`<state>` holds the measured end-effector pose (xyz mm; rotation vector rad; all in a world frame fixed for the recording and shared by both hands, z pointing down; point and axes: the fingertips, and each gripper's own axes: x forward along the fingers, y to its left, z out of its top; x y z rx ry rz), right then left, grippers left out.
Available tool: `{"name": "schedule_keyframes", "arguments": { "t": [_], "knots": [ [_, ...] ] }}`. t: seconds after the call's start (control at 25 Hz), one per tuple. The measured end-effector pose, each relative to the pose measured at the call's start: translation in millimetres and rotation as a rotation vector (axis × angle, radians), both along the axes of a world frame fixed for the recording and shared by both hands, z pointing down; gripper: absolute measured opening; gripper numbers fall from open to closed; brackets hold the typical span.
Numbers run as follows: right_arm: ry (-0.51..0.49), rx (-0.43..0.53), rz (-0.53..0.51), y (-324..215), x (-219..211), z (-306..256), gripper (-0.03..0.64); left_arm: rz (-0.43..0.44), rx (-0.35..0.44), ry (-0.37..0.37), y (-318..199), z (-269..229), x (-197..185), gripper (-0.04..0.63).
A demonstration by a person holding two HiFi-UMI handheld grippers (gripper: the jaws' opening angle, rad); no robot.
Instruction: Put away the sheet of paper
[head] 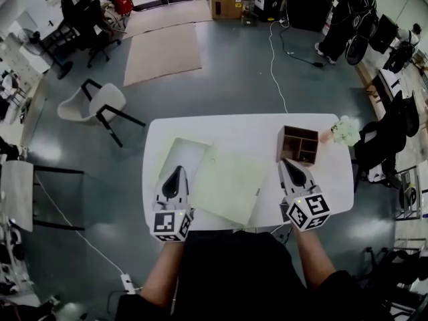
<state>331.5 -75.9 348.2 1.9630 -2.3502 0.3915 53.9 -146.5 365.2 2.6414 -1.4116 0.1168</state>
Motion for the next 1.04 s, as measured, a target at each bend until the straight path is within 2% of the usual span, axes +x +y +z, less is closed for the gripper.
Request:
{"name": "schedule_keyframes", "arguments": {
  "t": [0.44, 0.68, 0.8, 1.04],
  "knots": [
    [0.068, 0.001, -0.074, 10, 7, 14, -0.002, -0.039, -0.012, -0.016, 30, 16, 16, 0.003],
    [0.027, 0.022, -0.083, 11, 14, 12, -0.002, -0.054, -0.018, -0.032, 41, 23, 21, 0.003],
    [0.015, 0.021, -0.075, 12, 18, 14, -0.002, -0.05, -0.045, -0.031, 46, 34, 24, 0.003],
    [-0.003, -0.02, -0.052, 13, 29, 24, -0.003, -0.039, -0.079, -0.043, 50, 46, 27, 0.003]
  ]
}}
